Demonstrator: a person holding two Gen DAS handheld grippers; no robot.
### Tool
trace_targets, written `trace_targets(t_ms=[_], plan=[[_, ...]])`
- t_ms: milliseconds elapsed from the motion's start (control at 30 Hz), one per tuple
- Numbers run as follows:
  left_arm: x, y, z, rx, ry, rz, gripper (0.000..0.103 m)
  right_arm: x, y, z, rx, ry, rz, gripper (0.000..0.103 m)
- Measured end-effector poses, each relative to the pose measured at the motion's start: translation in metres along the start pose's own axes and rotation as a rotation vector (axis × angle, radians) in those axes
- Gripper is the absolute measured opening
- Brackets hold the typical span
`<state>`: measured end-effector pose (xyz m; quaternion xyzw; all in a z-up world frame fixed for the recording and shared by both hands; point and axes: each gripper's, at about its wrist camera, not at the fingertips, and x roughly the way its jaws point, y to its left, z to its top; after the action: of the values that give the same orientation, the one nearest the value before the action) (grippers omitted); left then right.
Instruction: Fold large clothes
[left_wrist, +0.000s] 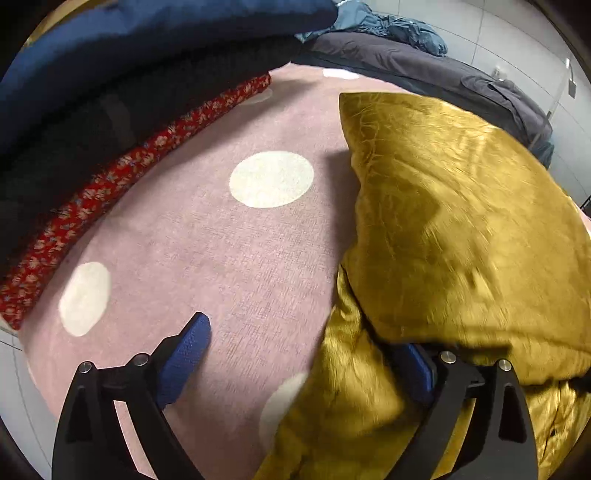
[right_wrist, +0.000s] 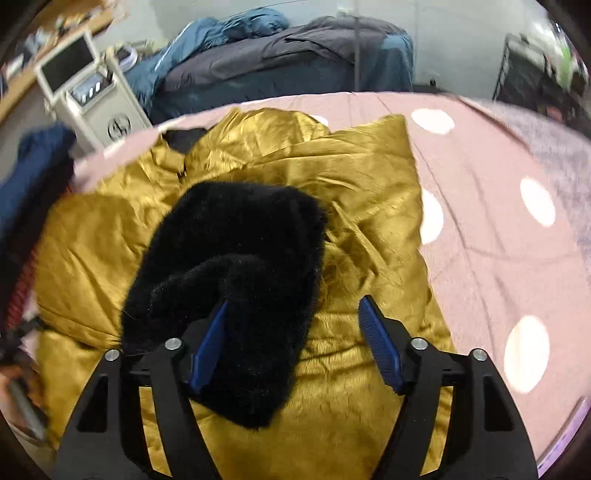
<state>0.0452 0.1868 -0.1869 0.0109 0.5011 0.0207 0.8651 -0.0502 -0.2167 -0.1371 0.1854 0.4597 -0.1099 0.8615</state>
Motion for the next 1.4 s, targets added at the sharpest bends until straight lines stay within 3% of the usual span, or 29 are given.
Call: trace_targets(t_ms=[200, 400, 467, 567, 867, 967, 1067, 1233, 1300, 1400], plan=[[-0.052, -0.002, -0.031, 0.102, -0.088, -0.073, 0.096, -0.029, -0.021, -0.029, -0.010, 0.037, 0.082, 0.079], [-0.094, 0.014, -0.070, 0.072, -0.124, -0.236, 0.096, -0.055, -0.049, -0.078, -0.076, 0.066, 0.105, 0.086], [-0.095, 0.019, -0.081, 0.058, -0.102, -0.263, 0.096, -0.060, -0.064, -0.090, -0.075, 0.088, 0.100, 0.088], [-0.091, 0.025, -0.096, 0.047, -0.069, -0.245, 0.096, -0.068, -0.089, -0.101, -0.039, 0.103, 0.085, 0.088], [-0.081, 0.064, -0.097, -0.006, 0.025, -0.305, 0.096, -0.074, -0.146, -0.110, 0.113, 0.125, 0.120, 0.088], [-0.065, 0.087, -0.096, -0.074, 0.093, -0.366, 0.092, -0.065, -0.150, -0.114, 0.137, 0.164, 0.135, 0.088], [-0.048, 0.100, -0.104, -0.112, 0.161, -0.418, 0.079, -0.065, -0.154, -0.119, 0.149, 0.166, 0.159, 0.088], [-0.054, 0.094, -0.115, -0.072, 0.159, -0.470, 0.070, -0.068, -0.151, -0.128, 0.151, 0.207, 0.237, 0.078], [-0.058, 0.085, -0.119, -0.043, 0.187, -0.539, 0.061, -0.069, -0.148, -0.133, 0.152, 0.231, 0.279, 0.073], [-0.062, 0.073, -0.127, 0.010, 0.215, -0.595, 0.059, -0.071, -0.142, -0.141, 0.142, 0.274, 0.341, 0.066]])
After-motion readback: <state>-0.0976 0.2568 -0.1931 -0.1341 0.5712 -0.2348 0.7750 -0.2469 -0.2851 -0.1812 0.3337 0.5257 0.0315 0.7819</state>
